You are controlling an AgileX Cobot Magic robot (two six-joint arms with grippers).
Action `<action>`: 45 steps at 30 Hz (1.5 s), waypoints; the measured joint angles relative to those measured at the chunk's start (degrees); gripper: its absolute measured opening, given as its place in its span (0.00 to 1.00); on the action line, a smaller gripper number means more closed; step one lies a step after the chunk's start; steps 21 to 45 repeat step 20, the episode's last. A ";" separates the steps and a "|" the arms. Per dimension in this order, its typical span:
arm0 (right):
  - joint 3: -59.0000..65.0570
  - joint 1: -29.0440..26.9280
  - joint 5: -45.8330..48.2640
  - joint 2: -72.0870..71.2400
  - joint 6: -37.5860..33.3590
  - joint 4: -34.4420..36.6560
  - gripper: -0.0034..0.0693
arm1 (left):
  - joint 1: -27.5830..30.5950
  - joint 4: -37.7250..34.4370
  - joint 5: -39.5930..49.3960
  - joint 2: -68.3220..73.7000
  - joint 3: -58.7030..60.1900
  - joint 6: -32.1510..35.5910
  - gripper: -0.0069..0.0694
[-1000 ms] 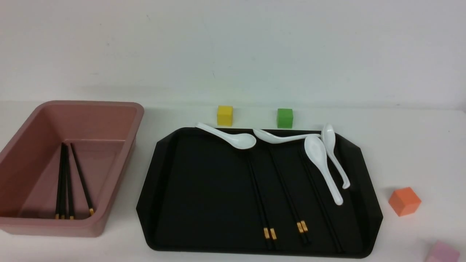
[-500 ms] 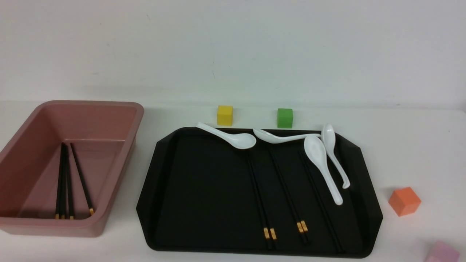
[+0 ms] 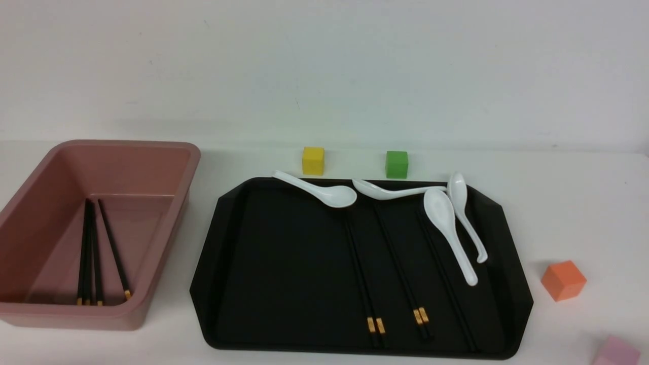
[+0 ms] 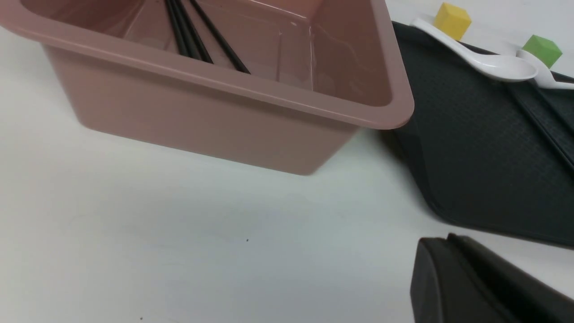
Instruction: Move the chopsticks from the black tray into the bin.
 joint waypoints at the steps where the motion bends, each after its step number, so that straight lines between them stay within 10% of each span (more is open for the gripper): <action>1: 0.00 0.00 0.00 0.00 0.00 0.00 0.38 | 0.00 0.00 0.00 0.00 0.00 0.00 0.12; 45: 0.00 0.00 0.00 0.00 0.00 0.00 0.38 | 0.00 -0.05 0.00 0.00 0.00 0.00 0.14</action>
